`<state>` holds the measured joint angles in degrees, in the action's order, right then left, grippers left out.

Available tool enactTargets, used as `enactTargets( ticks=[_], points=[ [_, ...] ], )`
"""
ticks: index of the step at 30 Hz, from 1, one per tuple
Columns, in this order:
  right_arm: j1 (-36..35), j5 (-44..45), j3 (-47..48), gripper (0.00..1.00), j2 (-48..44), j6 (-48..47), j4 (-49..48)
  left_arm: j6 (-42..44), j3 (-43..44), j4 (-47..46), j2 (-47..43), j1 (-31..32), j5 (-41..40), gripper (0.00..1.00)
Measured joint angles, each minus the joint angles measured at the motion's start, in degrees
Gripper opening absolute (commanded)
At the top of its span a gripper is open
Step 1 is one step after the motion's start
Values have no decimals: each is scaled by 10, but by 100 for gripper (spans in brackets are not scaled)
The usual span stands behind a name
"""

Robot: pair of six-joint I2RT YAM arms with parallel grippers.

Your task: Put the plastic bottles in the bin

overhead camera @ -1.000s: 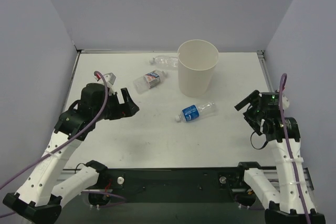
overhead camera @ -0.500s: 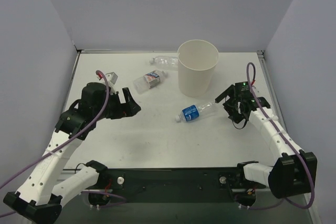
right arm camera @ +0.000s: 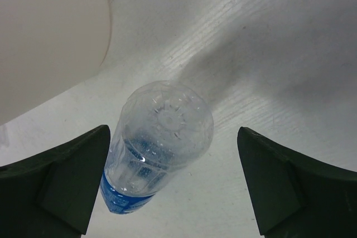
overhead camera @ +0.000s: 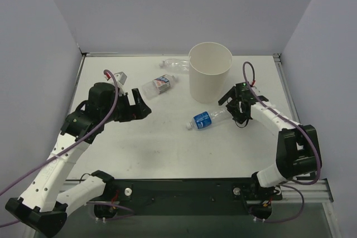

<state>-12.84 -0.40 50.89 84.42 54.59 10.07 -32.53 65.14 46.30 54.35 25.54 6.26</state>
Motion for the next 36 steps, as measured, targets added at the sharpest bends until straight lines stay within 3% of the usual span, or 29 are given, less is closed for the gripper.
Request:
enactTargets(
  ticks=[5,14,26,36],
  points=[
    [0,2,0,73,37,-3,-29,8,24,-3,23,0,0,97],
    [0,2,-6,57,26,-3,-38,30,35,-3,50,0,-2,97],
    [0,17,-11,53,-98,-19,17,32,35,-11,51,0,0,98],
    [1,11,76,50,-183,-86,93,32,35,-16,51,-1,0,97]
  ],
)
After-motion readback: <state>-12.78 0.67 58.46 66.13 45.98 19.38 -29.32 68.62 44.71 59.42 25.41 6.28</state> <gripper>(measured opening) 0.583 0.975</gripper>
